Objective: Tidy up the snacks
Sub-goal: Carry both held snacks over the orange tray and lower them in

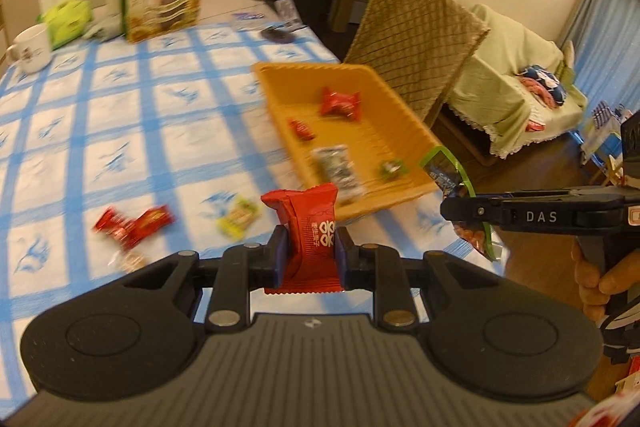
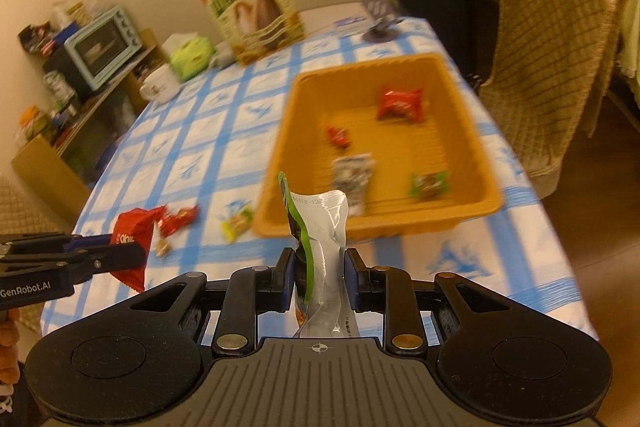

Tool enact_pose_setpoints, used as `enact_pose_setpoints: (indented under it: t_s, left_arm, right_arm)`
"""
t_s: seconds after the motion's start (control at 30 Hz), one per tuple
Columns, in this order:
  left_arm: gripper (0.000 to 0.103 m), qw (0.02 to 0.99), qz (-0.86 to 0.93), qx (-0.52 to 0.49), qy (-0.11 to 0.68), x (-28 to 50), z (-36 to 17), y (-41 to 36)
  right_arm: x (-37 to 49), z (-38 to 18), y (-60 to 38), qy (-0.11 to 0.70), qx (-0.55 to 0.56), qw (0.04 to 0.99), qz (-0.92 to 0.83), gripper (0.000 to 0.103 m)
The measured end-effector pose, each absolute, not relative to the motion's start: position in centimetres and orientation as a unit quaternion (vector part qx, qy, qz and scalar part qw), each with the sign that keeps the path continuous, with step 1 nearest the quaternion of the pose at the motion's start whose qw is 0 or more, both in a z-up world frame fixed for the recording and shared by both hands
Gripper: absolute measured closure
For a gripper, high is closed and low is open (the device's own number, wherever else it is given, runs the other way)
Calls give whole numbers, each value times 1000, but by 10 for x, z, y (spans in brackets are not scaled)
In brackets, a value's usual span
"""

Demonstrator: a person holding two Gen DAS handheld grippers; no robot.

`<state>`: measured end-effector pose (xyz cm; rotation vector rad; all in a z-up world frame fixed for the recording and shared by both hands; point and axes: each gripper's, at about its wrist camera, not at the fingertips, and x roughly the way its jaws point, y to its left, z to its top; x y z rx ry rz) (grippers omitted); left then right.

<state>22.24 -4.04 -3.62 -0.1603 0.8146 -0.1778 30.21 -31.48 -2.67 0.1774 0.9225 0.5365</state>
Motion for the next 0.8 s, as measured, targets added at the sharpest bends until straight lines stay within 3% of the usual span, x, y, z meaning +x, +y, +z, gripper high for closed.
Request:
enact_pose_setpoints:
  t_s: [0.4, 0.8]
  left_arm:
    - [81, 922, -81, -77, 372, 295, -24, -98]
    - [81, 920, -41, -73, 383, 366, -34, -109]
  right_arm:
    - [369, -15, -354, 420, 103, 859, 274, 77]
    - [449, -38, -342, 437, 107, 841, 301, 77]
